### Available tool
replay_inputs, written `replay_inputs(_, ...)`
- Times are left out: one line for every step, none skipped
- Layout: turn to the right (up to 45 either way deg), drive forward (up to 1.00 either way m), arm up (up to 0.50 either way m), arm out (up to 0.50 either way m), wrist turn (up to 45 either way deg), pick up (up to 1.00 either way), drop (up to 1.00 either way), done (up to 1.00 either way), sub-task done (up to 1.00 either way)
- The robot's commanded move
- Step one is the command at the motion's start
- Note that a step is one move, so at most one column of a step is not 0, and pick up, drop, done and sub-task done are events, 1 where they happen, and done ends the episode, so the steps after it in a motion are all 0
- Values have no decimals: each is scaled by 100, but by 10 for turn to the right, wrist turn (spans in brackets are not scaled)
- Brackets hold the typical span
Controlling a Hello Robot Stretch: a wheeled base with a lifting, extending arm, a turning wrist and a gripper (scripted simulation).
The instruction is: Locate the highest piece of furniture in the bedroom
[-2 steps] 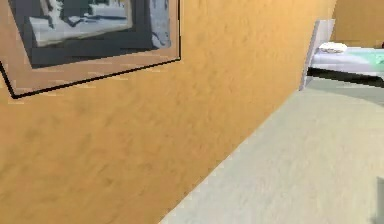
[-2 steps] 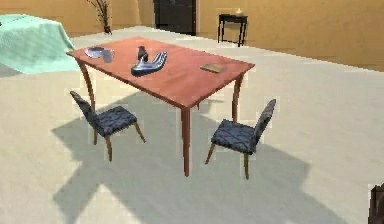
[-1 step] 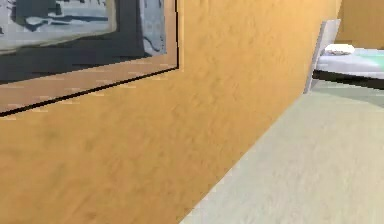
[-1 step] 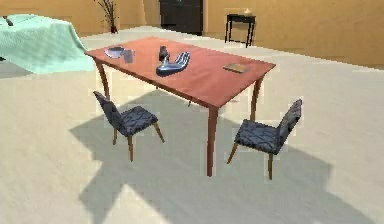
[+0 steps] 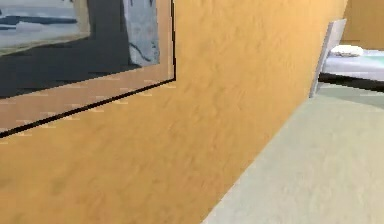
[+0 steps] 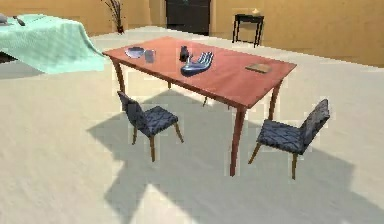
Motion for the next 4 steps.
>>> replay_inputs(450,0,0,0,0,0,0,0,0)
replay_inputs(450,0,0,0,0,0,0,0,0)
replay_inputs(390,0,0,0,0,0,0,0,0)
replay_inputs(0,20,0,0,0,0,0,0,0)
